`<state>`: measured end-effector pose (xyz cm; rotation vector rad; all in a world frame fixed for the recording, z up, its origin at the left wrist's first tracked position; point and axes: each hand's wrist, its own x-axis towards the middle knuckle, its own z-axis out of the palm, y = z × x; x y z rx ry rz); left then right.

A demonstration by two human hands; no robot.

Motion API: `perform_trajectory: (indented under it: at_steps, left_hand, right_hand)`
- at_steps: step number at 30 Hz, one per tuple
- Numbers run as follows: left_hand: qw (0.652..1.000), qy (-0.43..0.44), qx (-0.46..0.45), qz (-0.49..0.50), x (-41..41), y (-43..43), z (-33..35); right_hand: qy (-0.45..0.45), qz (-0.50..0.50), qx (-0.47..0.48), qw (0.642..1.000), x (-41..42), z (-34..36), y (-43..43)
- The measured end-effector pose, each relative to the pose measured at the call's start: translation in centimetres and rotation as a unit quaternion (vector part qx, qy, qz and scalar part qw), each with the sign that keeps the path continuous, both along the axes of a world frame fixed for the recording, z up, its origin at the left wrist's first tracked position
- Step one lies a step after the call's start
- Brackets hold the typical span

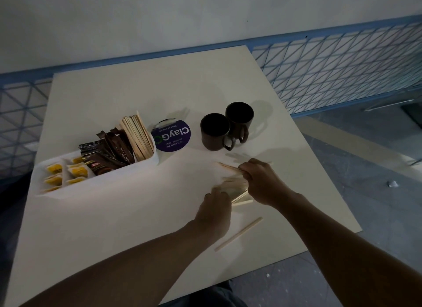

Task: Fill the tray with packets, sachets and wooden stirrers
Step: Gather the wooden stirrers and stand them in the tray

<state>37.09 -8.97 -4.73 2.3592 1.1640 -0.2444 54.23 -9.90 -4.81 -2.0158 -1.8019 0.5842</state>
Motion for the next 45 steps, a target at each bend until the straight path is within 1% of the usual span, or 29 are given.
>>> perform_trajectory:
  at_steps: [3, 10, 15, 21, 26, 27, 29, 32, 34, 37, 40, 45]
  left_hand:
    - [1.000, -0.002, -0.009, 0.017, 0.0, 0.2, 0.1]
    - [0.999, -0.005, -0.035, 0.023, -1.1, 0.5, 0.8]
    - [1.000, -0.016, -0.019, 0.018, -2.1, 1.2, 0.8]
    - [0.995, -0.045, -0.066, 0.056, -3.6, 3.4, 1.2]
    - [0.983, -0.092, -0.095, 0.127, -5.0, 6.0, 2.1]
    - [0.977, -0.109, -0.105, 0.150, -5.3, 6.5, 2.3]
    - [0.954, -0.161, -0.134, 0.215, -5.8, 7.4, 2.8]
    - [0.899, -0.257, -0.167, 0.312, -6.5, 8.6, 4.0]
    - [0.861, -0.315, -0.177, 0.358, -7.1, 9.6, 5.0]
    - [0.819, -0.375, -0.176, 0.396, -8.3, 11.7, 6.2]
    - [0.798, -0.405, -0.165, 0.415, -9.2, 13.4, 7.0]
    - [0.749, -0.457, -0.154, 0.454, -11.4, 16.1, 7.8]
  right_hand:
    - [-0.002, -0.002, -0.003, 1.000, -0.5, 0.5, 0.3]
    - [0.011, -0.018, -0.016, 1.000, -1.7, 1.6, 1.3]
    - [0.010, -0.016, 0.008, 1.000, -2.4, 2.2, 2.2]
    - [0.029, -0.026, 0.035, 0.999, -4.0, 3.7, 4.0]
    - [0.056, -0.053, 0.043, 0.996, -6.2, 6.0, 5.7]
    - [0.060, -0.059, 0.049, 0.995, -6.7, 6.4, 6.1]
    - [0.084, -0.067, 0.057, 0.993, -7.5, 6.8, 7.2]
    - [0.134, -0.101, 0.061, 0.984, -8.5, 6.6, 8.7]
    - [0.164, -0.123, 0.048, 0.978, -9.3, 6.6, 9.7]
    - [0.231, -0.140, 0.036, 0.962, -10.8, 7.0, 11.4]
    - [0.300, -0.157, 0.041, 0.940, -12.3, 7.7, 12.7]
    - [0.385, -0.171, 0.054, 0.905, -15.4, 8.3, 15.2]
